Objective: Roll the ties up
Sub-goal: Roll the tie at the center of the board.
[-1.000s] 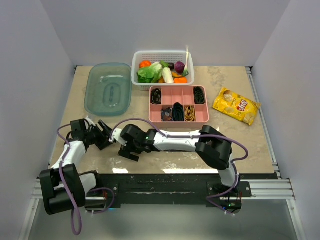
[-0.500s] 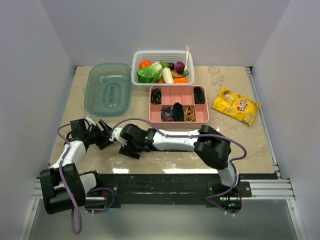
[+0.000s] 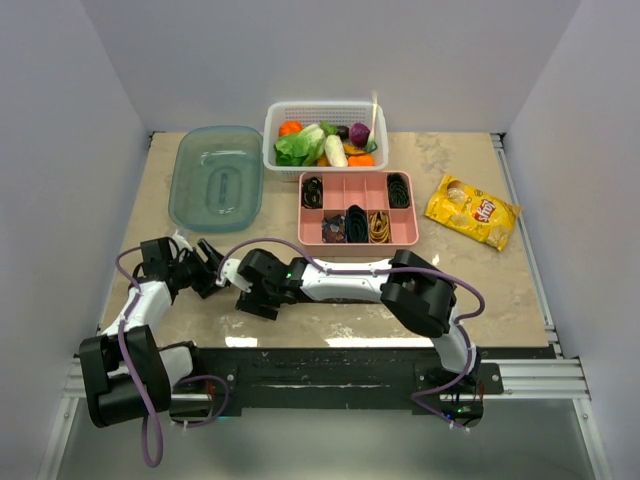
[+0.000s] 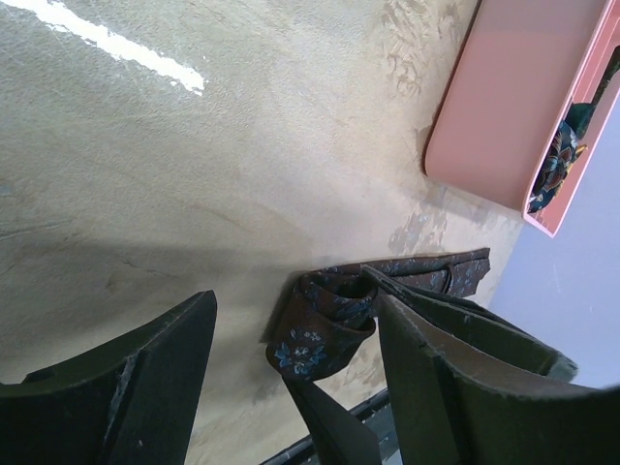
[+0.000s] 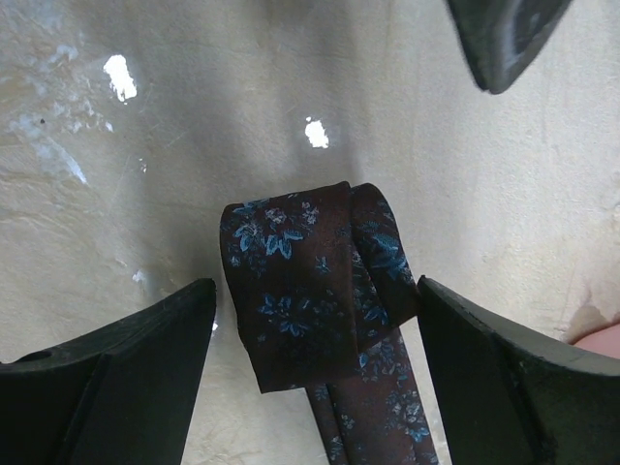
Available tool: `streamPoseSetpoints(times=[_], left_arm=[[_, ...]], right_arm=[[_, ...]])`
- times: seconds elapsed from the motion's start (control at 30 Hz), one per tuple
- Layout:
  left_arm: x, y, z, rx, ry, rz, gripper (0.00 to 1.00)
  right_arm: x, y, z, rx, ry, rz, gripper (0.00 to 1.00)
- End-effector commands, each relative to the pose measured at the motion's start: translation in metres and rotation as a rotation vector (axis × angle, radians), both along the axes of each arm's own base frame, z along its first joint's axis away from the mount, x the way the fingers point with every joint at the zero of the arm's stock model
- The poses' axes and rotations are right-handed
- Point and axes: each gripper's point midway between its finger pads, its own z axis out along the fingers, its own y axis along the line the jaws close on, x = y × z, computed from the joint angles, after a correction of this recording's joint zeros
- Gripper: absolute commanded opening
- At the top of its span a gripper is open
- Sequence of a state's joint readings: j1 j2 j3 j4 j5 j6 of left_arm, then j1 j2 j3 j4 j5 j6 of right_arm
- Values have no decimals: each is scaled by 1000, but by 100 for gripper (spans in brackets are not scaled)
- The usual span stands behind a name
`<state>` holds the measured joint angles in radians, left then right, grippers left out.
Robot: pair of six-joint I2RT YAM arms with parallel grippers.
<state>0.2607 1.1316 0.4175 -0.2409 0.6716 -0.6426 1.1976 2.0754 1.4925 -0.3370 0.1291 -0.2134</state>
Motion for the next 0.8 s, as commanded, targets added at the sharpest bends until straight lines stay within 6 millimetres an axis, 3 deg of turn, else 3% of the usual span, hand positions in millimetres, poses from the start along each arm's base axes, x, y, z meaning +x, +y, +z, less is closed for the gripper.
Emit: streamPoseSetpoints(times=[0.0,0.13,0.5,0.57,0.63,0.67,0.77], left_arm=[[7,-1,9,-11,-52,-23,72],[7,-1,8,-12,-51,-22,72],[6,-1,6,-12,-43,-21,72],[6,-1,5,-9,-40,-19,72],[6,-1,6,-10,-43,-19,72],[6,0,5,-10,-40,-17,72],[5,0,4,-8,-36,-15,72]], right_arm=[[0,12,13,30,0,35,81],[0,8,12,15,-3,31,53],[5,8,19,13,-28,20,12],[5,8,20,12,-25,18,13],[4,8,21,13,-25,17,26],[5,8,23,18,-25,13,45],[5,8,36,51,-32,3,68]])
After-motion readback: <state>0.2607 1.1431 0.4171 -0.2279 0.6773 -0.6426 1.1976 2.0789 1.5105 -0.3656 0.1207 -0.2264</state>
